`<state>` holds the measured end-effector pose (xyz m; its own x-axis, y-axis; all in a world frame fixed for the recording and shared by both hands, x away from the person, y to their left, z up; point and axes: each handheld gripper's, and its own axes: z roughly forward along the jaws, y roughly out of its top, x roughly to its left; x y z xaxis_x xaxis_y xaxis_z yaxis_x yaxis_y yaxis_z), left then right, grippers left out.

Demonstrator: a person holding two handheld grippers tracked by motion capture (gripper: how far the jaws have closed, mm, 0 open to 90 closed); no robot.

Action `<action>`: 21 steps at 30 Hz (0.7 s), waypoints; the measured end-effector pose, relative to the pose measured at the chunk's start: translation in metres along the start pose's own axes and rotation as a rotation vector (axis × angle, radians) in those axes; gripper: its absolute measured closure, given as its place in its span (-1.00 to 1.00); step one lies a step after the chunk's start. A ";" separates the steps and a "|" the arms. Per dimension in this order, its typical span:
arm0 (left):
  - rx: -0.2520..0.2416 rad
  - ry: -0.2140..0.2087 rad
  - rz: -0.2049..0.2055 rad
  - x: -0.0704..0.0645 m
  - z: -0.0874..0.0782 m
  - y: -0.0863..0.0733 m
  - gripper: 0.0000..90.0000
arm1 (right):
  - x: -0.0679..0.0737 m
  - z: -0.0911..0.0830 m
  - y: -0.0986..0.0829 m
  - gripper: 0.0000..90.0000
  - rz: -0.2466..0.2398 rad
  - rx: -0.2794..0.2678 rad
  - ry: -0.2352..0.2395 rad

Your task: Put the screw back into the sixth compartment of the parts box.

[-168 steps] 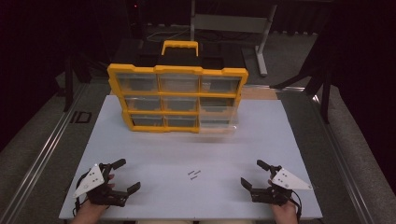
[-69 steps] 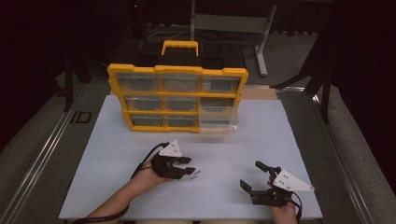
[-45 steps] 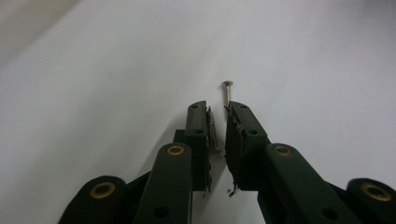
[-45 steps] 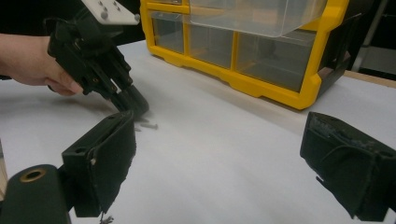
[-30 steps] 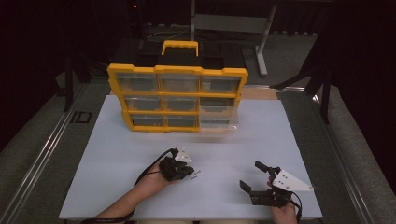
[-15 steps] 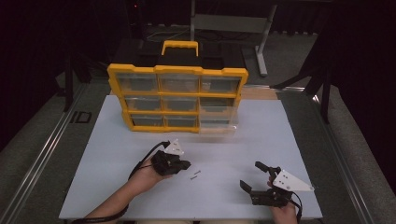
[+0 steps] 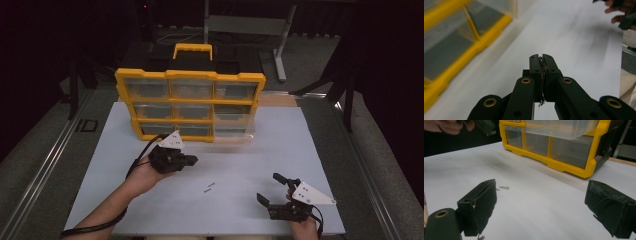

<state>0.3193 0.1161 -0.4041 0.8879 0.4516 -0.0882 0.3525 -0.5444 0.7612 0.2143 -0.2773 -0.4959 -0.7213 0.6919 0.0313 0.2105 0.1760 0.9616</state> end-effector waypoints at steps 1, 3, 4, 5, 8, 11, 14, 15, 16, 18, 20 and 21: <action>-0.008 -0.001 -0.005 0.001 -0.004 0.003 0.97 | 0.000 0.000 0.000 -0.77 0.001 -0.001 0.000; -0.023 -0.005 -0.008 0.003 -0.008 0.008 0.97 | 0.000 0.000 0.000 -0.77 0.001 -0.001 0.001; -0.030 -0.010 -0.004 0.004 -0.011 0.012 0.97 | 0.000 0.000 0.000 -0.76 0.001 0.000 0.001; -0.032 -0.005 0.005 0.004 -0.013 0.015 0.97 | 0.000 0.000 0.000 -0.77 0.001 0.000 0.001; -0.045 -0.002 0.018 0.005 -0.018 0.025 0.97 | 0.000 0.000 0.000 -0.77 0.001 0.000 0.001; -0.055 -0.006 0.021 0.006 -0.021 0.033 0.97 | 0.000 0.000 0.000 -0.77 0.003 0.001 0.000; -0.069 0.005 0.042 0.008 -0.029 0.049 0.97 | -0.001 0.001 -0.001 -0.77 0.003 0.004 -0.001; -0.069 0.005 0.042 0.008 -0.029 0.049 0.97 | -0.001 0.001 -0.001 -0.77 0.003 0.004 -0.001; -0.081 0.016 0.050 0.009 -0.032 0.057 0.97 | -0.001 0.001 -0.001 -0.77 0.005 0.004 0.000; -0.094 0.017 0.051 0.010 -0.035 0.064 0.97 | -0.001 0.001 -0.001 -0.77 0.005 0.003 0.001; -0.100 0.017 0.056 0.011 -0.037 0.071 0.97 | -0.001 0.001 -0.001 -0.77 0.007 0.003 0.002; -0.101 0.022 0.059 0.011 -0.038 0.074 0.97 | -0.001 0.001 -0.001 -0.77 0.007 0.003 0.002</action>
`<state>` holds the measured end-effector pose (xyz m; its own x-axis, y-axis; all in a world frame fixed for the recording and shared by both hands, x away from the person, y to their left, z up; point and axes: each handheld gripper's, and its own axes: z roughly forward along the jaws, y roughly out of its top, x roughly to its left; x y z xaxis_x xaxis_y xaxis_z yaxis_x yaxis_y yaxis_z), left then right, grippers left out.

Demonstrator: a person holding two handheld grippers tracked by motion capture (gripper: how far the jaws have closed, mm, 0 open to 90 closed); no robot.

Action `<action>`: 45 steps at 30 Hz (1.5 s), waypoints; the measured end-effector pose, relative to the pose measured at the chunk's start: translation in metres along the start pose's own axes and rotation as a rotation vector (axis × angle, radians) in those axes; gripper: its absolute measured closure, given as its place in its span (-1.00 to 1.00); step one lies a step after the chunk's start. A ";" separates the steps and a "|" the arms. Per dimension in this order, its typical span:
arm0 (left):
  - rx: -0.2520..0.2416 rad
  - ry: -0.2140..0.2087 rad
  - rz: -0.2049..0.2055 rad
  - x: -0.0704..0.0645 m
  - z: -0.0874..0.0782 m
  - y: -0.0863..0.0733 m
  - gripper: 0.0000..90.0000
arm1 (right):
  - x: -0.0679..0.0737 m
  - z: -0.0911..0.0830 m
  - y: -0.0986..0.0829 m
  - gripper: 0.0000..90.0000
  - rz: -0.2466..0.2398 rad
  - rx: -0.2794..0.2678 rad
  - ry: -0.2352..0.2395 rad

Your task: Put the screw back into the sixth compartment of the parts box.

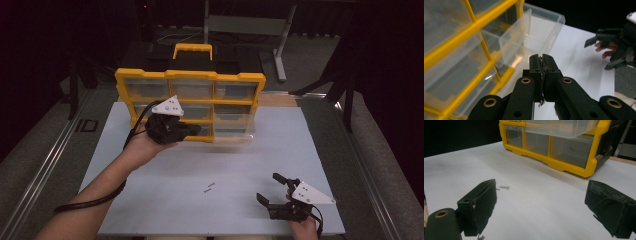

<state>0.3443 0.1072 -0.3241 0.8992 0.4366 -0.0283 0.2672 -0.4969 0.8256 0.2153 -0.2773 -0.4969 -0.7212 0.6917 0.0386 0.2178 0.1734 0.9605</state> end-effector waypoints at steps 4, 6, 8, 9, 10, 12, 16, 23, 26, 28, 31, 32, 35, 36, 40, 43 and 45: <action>-0.007 0.009 0.011 0.001 0.001 0.014 0.97 | 0.000 0.000 0.000 -0.77 0.002 0.000 0.001; -0.013 0.011 0.014 0.001 0.003 0.020 0.97 | 0.000 0.000 0.000 -0.77 0.001 -0.001 0.001; -0.015 0.010 0.014 0.001 0.004 0.024 0.97 | 0.000 0.000 0.000 -0.77 0.000 0.000 0.001; -0.018 0.014 0.018 0.001 0.005 0.028 0.97 | 0.000 0.000 0.000 -0.77 0.000 -0.001 0.001; -0.017 0.013 0.023 0.000 0.008 0.033 0.97 | 0.000 0.000 0.000 -0.77 -0.001 0.001 0.002; -0.020 0.012 0.026 -0.001 0.012 0.039 0.97 | 0.000 0.000 0.000 -0.77 -0.004 0.000 0.002; -0.026 0.022 0.034 -0.003 0.020 0.050 0.97 | 0.000 0.000 0.000 -0.77 -0.001 -0.001 0.005; -0.041 0.049 0.019 -0.002 0.036 0.063 0.97 | 0.000 0.000 0.000 -0.77 -0.001 0.000 0.008; -0.038 0.049 0.009 -0.001 0.045 0.065 0.97 | 0.000 -0.001 0.000 -0.77 -0.002 -0.002 0.006; -0.026 0.046 0.019 0.000 0.051 0.066 0.97 | 0.000 -0.001 0.000 -0.77 -0.003 -0.001 0.006; -0.012 0.022 0.012 0.003 0.062 0.064 0.97 | 0.000 -0.001 0.000 -0.77 -0.003 -0.001 0.008; -0.009 0.016 0.009 0.003 0.066 0.063 0.97 | 0.001 -0.001 0.000 -0.77 -0.004 -0.001 0.008; 0.021 0.008 0.022 0.003 0.075 0.060 0.97 | 0.000 -0.001 0.000 -0.77 -0.002 -0.003 0.007; 0.034 0.001 0.023 0.004 0.077 0.059 0.97 | 0.000 -0.001 0.000 -0.77 -0.001 -0.003 0.006; 0.067 0.001 0.015 0.005 0.086 0.055 0.96 | 0.000 -0.001 0.000 -0.77 -0.002 0.000 0.007; 0.085 -0.002 0.012 0.006 0.090 0.055 0.97 | 0.001 -0.001 0.001 -0.77 -0.005 0.000 0.011; 0.093 0.003 0.010 0.007 0.092 0.054 0.97 | 0.001 -0.001 0.001 -0.77 -0.004 0.000 0.011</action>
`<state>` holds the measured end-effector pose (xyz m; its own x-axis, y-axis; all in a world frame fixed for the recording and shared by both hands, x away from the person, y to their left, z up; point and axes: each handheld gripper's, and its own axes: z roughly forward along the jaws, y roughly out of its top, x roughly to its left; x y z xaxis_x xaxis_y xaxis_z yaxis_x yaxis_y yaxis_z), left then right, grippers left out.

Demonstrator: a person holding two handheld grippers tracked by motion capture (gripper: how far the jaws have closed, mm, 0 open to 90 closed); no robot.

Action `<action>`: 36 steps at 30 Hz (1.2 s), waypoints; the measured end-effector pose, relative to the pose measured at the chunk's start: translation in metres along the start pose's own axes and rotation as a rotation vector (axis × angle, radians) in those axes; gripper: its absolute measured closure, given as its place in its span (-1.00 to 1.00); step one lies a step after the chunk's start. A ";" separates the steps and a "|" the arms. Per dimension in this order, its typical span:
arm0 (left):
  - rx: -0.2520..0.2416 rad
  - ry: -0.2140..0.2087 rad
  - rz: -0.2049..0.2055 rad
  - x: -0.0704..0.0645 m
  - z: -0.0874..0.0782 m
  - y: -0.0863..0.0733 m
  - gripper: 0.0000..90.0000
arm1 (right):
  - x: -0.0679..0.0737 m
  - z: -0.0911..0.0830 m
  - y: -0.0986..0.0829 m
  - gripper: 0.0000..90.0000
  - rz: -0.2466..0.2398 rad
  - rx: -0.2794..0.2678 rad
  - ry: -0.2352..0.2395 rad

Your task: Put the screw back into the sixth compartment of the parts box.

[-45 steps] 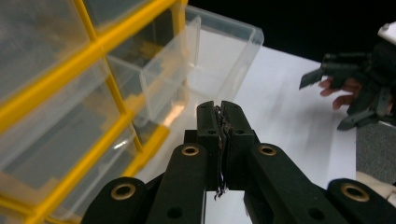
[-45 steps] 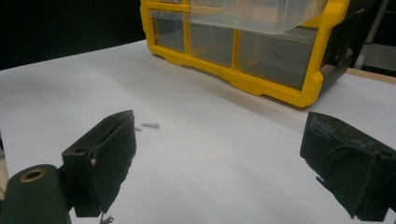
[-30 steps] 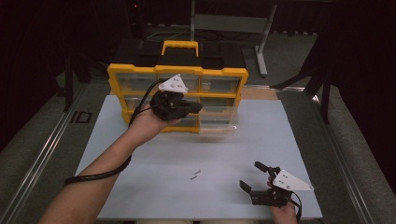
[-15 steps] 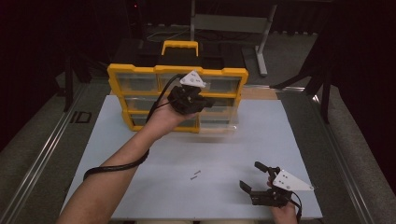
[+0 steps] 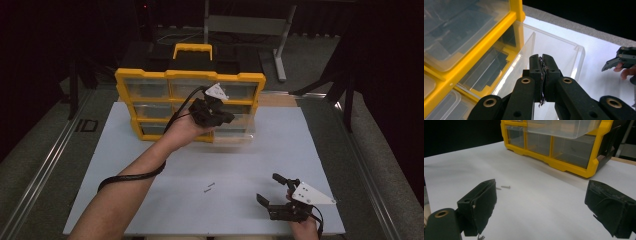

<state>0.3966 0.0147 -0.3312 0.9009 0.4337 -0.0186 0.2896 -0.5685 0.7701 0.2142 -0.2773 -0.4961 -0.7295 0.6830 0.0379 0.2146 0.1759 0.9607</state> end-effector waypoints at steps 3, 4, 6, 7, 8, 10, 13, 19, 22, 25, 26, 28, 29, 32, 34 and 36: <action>0.014 0.002 -0.011 0.001 0.004 -0.001 0.97 | 0.000 0.000 0.000 -0.77 0.001 0.000 0.003; 0.025 0.003 -0.014 0.002 0.005 -0.001 0.96 | 0.000 0.000 0.000 -0.77 0.000 0.001 0.003; 0.046 0.002 -0.017 0.004 0.008 -0.002 0.96 | 0.000 0.000 0.000 -0.77 0.000 0.001 0.003; 0.063 0.002 -0.018 0.005 0.010 -0.003 0.96 | 0.000 0.000 0.000 -0.77 0.001 0.000 0.003; 0.068 0.003 -0.019 0.005 0.011 -0.004 0.96 | 0.000 0.000 0.000 -0.77 0.002 -0.001 0.004; 0.089 0.008 -0.020 0.006 0.013 -0.005 0.96 | 0.000 0.000 0.000 -0.77 0.003 -0.001 0.005; 0.116 0.006 -0.025 0.007 0.017 -0.006 0.96 | 0.000 0.000 0.000 -0.77 0.003 -0.001 0.006; 0.150 0.010 -0.019 0.008 0.024 -0.007 0.96 | 0.000 0.000 0.000 -0.77 0.006 -0.003 0.007; 0.129 -0.005 -0.036 0.008 0.022 -0.007 0.82 | 0.000 -0.001 0.000 -0.77 0.006 -0.004 0.007; 0.107 -0.001 -0.037 0.007 0.018 -0.005 0.71 | 0.000 -0.001 0.000 -0.77 0.005 -0.004 0.006; 0.112 0.006 -0.039 0.007 0.016 -0.004 0.64 | -0.001 -0.001 0.000 -0.77 0.005 -0.004 0.007; 0.102 0.013 -0.050 0.008 0.013 -0.003 0.52 | 0.000 -0.001 0.000 -0.77 0.005 -0.003 0.006; 0.097 0.017 -0.048 0.008 0.011 -0.003 0.47 | 0.000 -0.001 0.000 -0.77 0.005 -0.003 0.007; 0.071 0.018 -0.057 0.007 0.004 -0.002 0.37 | 0.000 -0.001 0.000 -0.77 0.005 -0.003 0.006; 0.054 0.013 -0.061 0.006 -0.001 -0.002 0.29 | 0.000 -0.001 0.000 -0.77 0.006 -0.004 0.005; 0.040 0.001 -0.062 0.005 -0.006 -0.003 0.24 | -0.001 -0.001 0.000 -0.77 0.008 -0.004 0.006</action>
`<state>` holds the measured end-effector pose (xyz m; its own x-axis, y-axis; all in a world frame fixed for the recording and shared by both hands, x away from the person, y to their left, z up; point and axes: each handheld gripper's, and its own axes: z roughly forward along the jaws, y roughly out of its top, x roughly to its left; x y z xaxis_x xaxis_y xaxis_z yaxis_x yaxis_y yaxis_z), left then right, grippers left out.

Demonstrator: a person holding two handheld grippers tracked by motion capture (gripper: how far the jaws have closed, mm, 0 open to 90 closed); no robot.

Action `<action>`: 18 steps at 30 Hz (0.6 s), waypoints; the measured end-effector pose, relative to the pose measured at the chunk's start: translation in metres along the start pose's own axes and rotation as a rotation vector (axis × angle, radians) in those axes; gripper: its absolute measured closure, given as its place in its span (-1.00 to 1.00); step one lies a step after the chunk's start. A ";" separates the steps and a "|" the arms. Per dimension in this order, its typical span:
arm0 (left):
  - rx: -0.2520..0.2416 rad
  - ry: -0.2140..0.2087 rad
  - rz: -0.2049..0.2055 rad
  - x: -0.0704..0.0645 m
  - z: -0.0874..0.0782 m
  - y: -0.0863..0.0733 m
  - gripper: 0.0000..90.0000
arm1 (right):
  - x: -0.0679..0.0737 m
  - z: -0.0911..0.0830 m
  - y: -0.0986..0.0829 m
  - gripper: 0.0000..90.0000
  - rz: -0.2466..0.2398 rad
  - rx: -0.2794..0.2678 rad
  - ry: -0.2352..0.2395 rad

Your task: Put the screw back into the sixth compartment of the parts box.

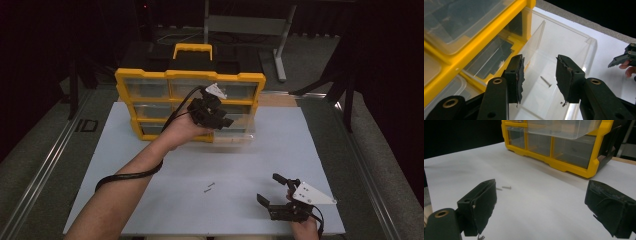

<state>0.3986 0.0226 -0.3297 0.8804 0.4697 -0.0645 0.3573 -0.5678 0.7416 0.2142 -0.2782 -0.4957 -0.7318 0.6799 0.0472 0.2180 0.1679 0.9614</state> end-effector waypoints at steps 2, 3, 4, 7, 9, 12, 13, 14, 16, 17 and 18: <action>-0.016 -0.003 -0.002 -0.001 -0.004 -0.001 0.19 | 0.000 0.000 0.000 -0.77 -0.002 0.000 -0.001; -0.024 -0.009 -0.003 -0.001 -0.007 -0.002 0.17 | 0.000 0.000 0.000 -0.77 -0.002 0.000 0.000; -0.029 -0.006 -0.004 -0.001 -0.010 -0.002 0.14 | 0.000 0.000 0.000 -0.77 -0.002 0.000 0.000; -0.051 -0.008 -0.002 -0.003 -0.019 -0.005 0.04 | 0.000 0.000 0.000 -0.77 -0.003 0.002 0.001; -0.061 -0.010 -0.006 -0.003 -0.024 -0.008 -0.02 | 0.000 0.000 0.000 -0.77 -0.003 0.002 -0.001; -0.077 0.005 -0.017 -0.004 -0.032 -0.014 -0.19 | 0.000 0.000 0.000 -0.77 0.000 0.001 -0.002; -0.082 0.001 -0.016 -0.004 -0.035 -0.015 -0.25 | 0.000 0.001 0.000 -0.77 0.000 0.002 -0.002; -0.086 -0.005 -0.016 -0.004 -0.038 -0.018 -0.26 | 0.000 0.001 0.000 -0.77 0.000 0.002 -0.002; -0.100 -0.009 -0.022 -0.005 -0.042 -0.023 -0.35 | 0.000 0.001 0.000 -0.77 -0.002 0.003 0.000; -0.105 -0.011 -0.022 -0.005 -0.044 -0.026 -0.37 | 0.001 0.001 0.000 -0.77 -0.002 0.004 0.000; -0.109 -0.009 -0.021 -0.006 -0.046 -0.030 -0.41 | 0.001 0.001 0.000 -0.77 -0.002 0.004 0.000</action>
<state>0.3680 0.0679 -0.3202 0.8759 0.4747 -0.0861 0.3401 -0.4809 0.8081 0.2143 -0.2772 -0.4961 -0.7322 0.6796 0.0454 0.2193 0.1722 0.9603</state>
